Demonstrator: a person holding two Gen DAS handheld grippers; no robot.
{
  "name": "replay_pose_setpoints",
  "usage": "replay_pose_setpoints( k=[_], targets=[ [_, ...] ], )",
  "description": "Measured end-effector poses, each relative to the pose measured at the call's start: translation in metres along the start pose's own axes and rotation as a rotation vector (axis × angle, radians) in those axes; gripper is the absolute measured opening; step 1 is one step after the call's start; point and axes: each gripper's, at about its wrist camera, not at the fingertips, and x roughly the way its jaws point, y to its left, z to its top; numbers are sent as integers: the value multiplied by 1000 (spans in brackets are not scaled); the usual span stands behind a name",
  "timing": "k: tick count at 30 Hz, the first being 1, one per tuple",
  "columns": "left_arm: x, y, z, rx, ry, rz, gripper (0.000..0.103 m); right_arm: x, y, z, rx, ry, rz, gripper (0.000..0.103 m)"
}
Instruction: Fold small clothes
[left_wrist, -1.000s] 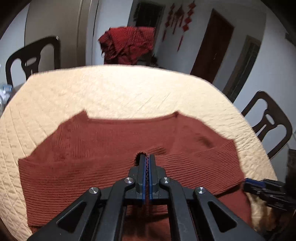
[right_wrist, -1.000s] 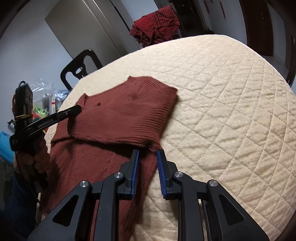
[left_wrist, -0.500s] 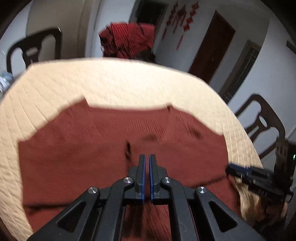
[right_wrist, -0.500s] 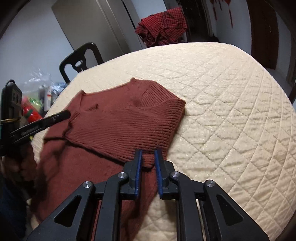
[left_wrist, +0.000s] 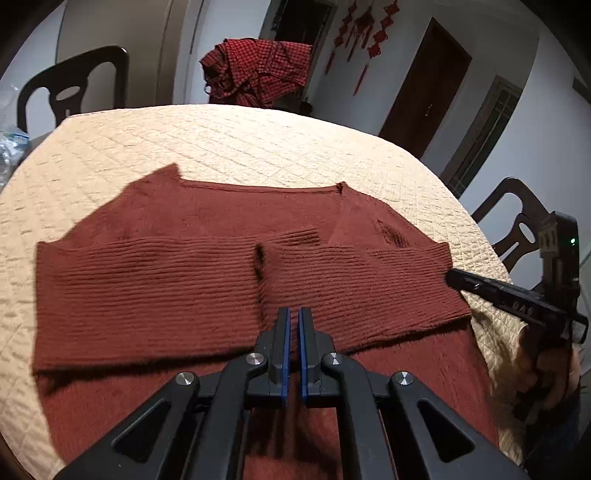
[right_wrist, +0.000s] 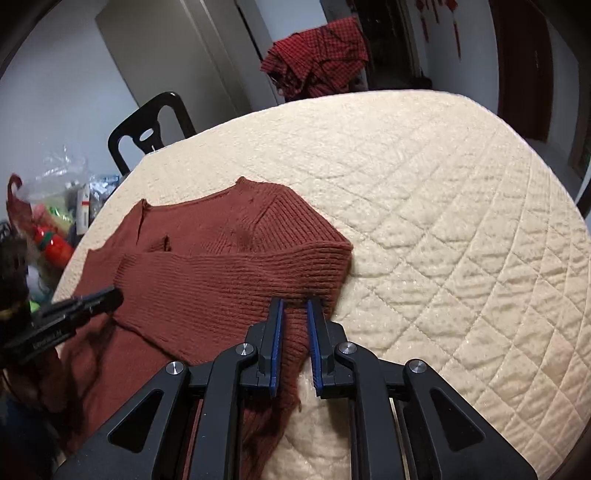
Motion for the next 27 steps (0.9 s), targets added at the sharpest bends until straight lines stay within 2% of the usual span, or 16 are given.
replay_pose_setpoints(
  k=[2,5,8,10,12,16,19,24,27],
  targets=[
    [-8,0,-4,19,-18,29,7,-12,7,-4,-25,-15,-9,13],
    [-18,5,-13,12,-34,38,14,-23,17,-15,-59,-25,30,13],
    [-24,16,-22,4,-44,77,15,-18,20,-29,-93,9,15,13],
    [-25,25,-27,-25,-33,110,15,-16,18,-32,-88,-1,16,14],
    [-32,34,-32,-54,-31,118,15,-22,17,-32,-69,8,14,14],
    [-50,40,-45,-52,-59,141,15,-41,27,-40,-102,-8,22,14],
    [-61,43,-54,-54,-71,158,26,-51,37,-48,-123,-14,44,19],
    [-71,41,-68,-50,-74,187,28,-65,54,-64,-145,-26,60,20],
    [-77,38,-77,-36,-80,212,34,-70,59,-76,-157,-22,63,20]
  ],
)
